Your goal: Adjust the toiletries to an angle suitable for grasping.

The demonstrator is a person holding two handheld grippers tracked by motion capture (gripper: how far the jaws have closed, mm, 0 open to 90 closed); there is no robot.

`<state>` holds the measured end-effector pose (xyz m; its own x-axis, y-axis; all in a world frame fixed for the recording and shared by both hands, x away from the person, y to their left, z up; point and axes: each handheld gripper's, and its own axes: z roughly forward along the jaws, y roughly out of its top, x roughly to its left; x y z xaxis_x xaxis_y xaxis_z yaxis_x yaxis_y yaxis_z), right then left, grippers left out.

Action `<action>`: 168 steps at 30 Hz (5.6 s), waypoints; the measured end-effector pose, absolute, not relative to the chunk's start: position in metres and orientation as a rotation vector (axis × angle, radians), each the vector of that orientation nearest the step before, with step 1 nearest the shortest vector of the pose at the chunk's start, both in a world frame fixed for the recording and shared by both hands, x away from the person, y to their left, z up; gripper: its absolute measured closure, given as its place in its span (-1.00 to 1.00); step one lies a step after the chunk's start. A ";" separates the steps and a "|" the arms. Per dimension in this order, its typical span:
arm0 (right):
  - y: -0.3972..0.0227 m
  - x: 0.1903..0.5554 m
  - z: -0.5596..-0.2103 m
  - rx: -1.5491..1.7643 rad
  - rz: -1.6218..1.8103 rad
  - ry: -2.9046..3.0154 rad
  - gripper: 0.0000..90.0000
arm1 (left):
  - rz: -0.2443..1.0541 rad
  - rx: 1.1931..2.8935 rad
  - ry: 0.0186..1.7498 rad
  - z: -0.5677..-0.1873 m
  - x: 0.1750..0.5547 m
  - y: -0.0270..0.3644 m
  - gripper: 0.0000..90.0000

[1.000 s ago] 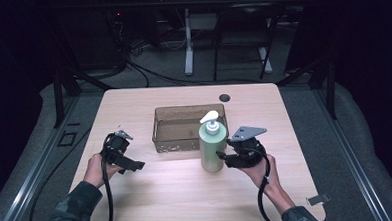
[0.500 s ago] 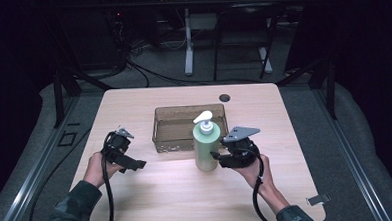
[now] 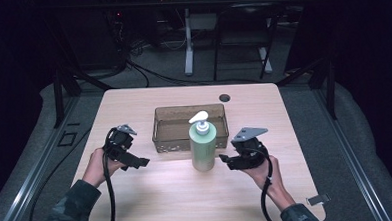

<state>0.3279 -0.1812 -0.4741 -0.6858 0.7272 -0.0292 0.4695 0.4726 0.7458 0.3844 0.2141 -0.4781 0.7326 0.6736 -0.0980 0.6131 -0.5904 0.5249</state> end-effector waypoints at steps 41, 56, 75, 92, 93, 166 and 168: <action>-0.273 0.330 -0.513 1.359 0.662 2.345 -0.67 | 0.069 2.418 0.753 -0.393 0.381 0.145 -1.00; -0.276 0.332 -0.513 1.389 0.643 2.334 -0.67 | 0.094 2.440 0.643 -0.353 0.379 0.123 -1.00; -0.279 0.333 -0.513 1.400 0.627 2.335 -0.67 | 0.123 2.441 0.571 -0.319 0.382 0.099 -1.00; -0.278 0.333 -0.516 1.404 0.614 2.346 -0.67 | 0.103 2.518 0.514 -0.324 0.399 0.052 -1.00; -0.278 0.333 -0.516 1.406 0.612 2.345 -0.67 | 0.098 2.525 0.513 -0.325 0.400 0.049 -1.00; -0.279 0.334 -0.514 1.387 0.587 2.342 -0.67 | 0.158 2.655 0.443 -0.339 0.405 0.052 0.40; -0.279 0.334 -0.514 1.386 0.585 2.341 -0.67 | 0.162 2.657 0.443 -0.338 0.404 0.057 0.40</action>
